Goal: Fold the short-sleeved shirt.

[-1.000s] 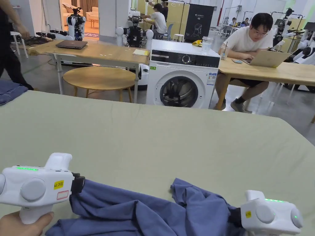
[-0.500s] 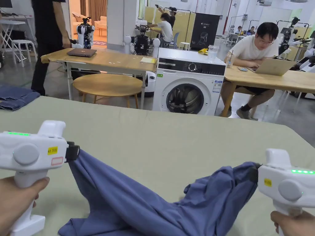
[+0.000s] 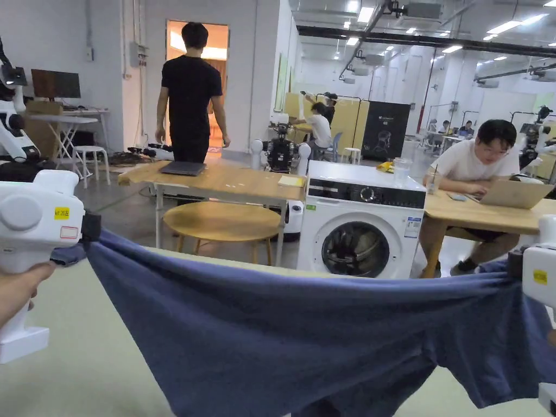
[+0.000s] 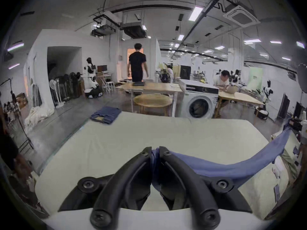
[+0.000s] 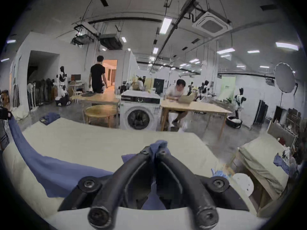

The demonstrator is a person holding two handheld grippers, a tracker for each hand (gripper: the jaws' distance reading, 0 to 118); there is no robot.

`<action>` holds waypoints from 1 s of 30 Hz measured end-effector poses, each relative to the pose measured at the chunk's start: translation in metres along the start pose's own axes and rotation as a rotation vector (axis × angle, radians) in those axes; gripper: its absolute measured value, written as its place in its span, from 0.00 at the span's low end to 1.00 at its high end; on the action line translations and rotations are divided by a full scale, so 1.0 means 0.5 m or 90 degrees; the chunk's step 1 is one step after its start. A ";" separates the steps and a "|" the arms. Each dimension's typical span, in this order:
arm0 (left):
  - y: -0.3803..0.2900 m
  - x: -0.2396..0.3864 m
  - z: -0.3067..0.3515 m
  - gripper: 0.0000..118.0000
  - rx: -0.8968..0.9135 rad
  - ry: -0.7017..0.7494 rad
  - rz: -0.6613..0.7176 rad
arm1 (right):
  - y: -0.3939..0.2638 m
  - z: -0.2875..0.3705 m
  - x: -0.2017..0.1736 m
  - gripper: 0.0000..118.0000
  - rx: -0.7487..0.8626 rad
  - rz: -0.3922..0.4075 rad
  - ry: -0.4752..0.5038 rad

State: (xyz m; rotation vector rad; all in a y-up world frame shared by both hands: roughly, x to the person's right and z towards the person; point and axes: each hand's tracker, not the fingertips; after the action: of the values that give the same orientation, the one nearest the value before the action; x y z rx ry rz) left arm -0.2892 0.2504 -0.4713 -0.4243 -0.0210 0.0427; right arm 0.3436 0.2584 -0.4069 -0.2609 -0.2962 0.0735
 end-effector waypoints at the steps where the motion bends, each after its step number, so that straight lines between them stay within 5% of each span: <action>1: 0.014 -0.010 0.001 0.02 0.002 0.003 0.002 | 0.019 -0.003 0.003 0.02 0.000 -0.002 -0.003; 17: 0.191 0.018 -0.043 0.02 0.055 0.026 -0.011 | 0.199 -0.109 -0.028 0.02 0.059 -0.018 -0.034; 30: -0.034 0.012 -0.096 0.02 -0.022 0.021 -0.026 | -0.052 -0.100 -0.040 0.02 -0.037 0.032 -0.029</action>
State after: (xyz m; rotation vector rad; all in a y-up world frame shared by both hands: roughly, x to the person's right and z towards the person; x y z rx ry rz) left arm -0.2812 0.2152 -0.5081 -0.4590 0.0026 -0.0049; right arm 0.3401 0.2192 -0.4518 -0.3243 -0.3370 0.1211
